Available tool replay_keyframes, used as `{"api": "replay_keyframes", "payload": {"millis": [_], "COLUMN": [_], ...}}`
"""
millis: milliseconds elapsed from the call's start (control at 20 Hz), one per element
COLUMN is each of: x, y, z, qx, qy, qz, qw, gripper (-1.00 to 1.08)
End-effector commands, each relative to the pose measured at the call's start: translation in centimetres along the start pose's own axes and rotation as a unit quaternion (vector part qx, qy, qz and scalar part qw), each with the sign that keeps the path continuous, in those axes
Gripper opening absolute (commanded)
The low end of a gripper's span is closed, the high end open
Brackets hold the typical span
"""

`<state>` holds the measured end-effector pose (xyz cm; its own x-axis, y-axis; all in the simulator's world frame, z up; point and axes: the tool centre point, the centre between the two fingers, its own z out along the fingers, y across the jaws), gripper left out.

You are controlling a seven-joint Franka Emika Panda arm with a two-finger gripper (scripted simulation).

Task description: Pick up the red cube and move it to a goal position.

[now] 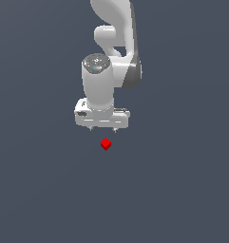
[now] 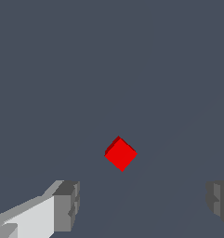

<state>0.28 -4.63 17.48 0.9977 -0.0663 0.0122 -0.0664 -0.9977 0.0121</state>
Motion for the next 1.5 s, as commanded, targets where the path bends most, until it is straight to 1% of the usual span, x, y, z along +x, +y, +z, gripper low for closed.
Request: {"api": "replay_keyframes", "payload": {"millis": [0, 250, 450, 650, 850, 950, 1100, 1450], "x": [0.0, 0.0, -0.1, -0.3, -0.5, -0.7, -0.9, -1.3], "y": [0.0, 0.0, 0.0, 0.0, 0.1, 0.1, 0.0, -0.1], "z": [0.0, 0.4, 1.3, 2.7, 4.7, 5.9, 7.8, 12.0], "qx": [0.0, 0.0, 0.0, 0.0, 0.0, 0.0, 0.001, 0.001], "qy": [0.0, 0.0, -0.001, -0.001, -0.002, -0.003, -0.004, -0.006], "qz": [0.0, 0.009, 0.03, 0.063, 0.108, 0.136, 0.18, 0.274], "qw": [1.0, 1.0, 0.9996, 0.998, 0.9941, 0.9907, 0.9836, 0.9617], "gripper": [1.0, 1.0, 1.0, 1.0, 1.0, 1.0, 1.0, 1.0]}}
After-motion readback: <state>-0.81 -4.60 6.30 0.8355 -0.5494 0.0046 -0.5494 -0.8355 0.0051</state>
